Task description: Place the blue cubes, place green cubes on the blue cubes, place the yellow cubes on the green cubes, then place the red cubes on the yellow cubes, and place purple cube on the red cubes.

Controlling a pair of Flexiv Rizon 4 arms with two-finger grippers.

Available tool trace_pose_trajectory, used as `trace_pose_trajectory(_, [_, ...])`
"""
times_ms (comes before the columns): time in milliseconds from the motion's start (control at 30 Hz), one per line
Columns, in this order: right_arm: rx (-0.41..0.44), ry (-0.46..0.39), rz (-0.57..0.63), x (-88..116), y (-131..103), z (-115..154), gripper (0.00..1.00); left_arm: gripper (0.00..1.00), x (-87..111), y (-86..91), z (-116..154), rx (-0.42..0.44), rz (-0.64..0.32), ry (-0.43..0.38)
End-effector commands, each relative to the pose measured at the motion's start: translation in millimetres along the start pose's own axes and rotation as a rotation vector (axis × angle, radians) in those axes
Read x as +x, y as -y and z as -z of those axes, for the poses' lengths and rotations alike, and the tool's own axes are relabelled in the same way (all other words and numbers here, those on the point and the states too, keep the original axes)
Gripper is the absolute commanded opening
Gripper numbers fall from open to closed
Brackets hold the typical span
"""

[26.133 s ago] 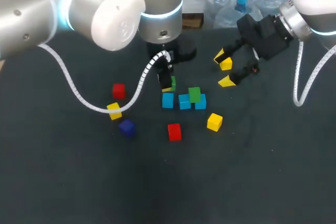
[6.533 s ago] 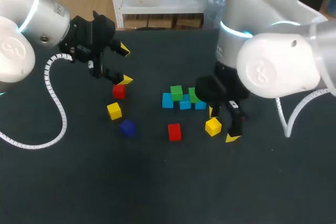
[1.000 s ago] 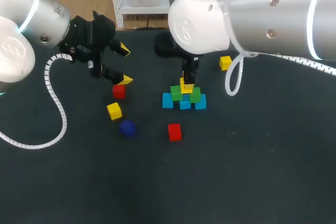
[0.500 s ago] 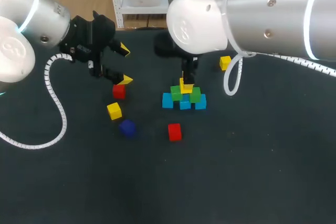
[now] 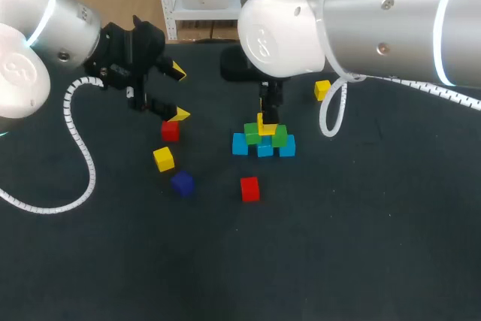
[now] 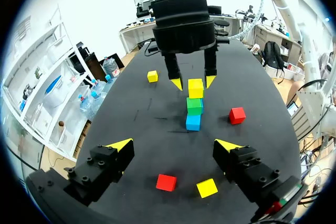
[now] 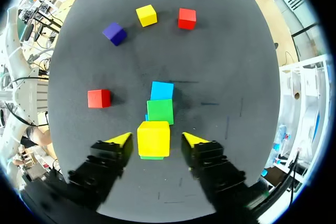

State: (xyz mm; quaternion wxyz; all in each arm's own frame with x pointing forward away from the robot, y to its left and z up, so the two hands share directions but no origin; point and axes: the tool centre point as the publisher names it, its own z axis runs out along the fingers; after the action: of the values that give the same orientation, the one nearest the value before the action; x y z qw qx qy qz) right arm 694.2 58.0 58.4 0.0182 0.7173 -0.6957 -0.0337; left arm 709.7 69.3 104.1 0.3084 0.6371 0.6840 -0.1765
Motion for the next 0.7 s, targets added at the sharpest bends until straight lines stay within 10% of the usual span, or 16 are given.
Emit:
trace_pose_trajectory(33, [0.011,0.004,-0.009,1,-1,0,1.00,1.00,1.9,0.8,0,-0.002,-0.003,0.007])
trace_pose_trajectory(700, [0.038,0.244,-0.128,70,22,29,1.00,1.00,1.9,0.8,0,-0.002,-0.003,0.007])
